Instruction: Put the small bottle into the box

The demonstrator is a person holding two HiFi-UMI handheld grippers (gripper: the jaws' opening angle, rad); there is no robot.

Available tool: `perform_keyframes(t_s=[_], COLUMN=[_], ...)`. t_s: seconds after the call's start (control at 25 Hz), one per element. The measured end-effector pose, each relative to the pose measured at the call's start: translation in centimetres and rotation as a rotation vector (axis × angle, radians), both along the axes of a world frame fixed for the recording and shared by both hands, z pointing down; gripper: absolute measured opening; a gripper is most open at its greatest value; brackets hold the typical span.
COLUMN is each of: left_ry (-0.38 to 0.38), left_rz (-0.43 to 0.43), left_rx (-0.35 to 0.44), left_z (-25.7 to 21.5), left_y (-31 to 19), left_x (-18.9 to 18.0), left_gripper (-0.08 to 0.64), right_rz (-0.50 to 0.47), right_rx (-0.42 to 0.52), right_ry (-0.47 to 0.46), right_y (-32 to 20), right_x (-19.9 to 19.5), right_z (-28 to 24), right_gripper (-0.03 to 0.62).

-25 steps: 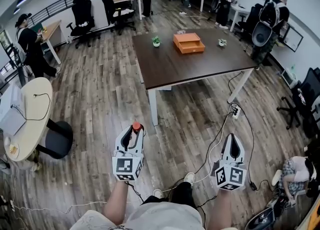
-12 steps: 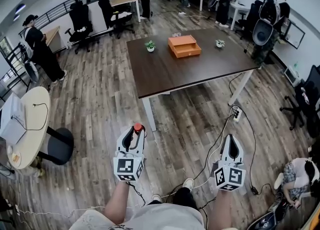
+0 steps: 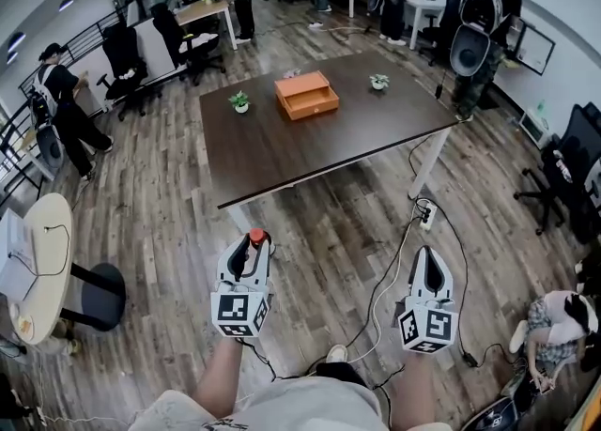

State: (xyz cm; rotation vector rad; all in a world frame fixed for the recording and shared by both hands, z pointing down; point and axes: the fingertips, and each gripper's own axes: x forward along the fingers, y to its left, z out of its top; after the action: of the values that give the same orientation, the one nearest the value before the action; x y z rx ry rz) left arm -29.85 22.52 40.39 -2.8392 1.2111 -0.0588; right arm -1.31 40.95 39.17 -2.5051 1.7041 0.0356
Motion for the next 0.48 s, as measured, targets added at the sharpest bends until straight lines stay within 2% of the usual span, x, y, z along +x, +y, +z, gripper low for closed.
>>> perform_keyframes(t_s=[0.24,0.48], left_ry=[0.017,0.015], left_rz=[0.042,0.071], left_rx=[-0.014,-0.006], left_z=[0.2,0.2], left_y=[0.2,-0.5], left_x=[7.7,12.4], left_gripper=[0.13,0.13], right_rz=[0.038,0.054], right_rx=[0.002,-0.005], right_ry=[-0.006,-0.027], right_y=[0.9,0.5], right_x=[7.4,11.1], right_z=[0.3,1.4], right_gripper=[0.002,0.002])
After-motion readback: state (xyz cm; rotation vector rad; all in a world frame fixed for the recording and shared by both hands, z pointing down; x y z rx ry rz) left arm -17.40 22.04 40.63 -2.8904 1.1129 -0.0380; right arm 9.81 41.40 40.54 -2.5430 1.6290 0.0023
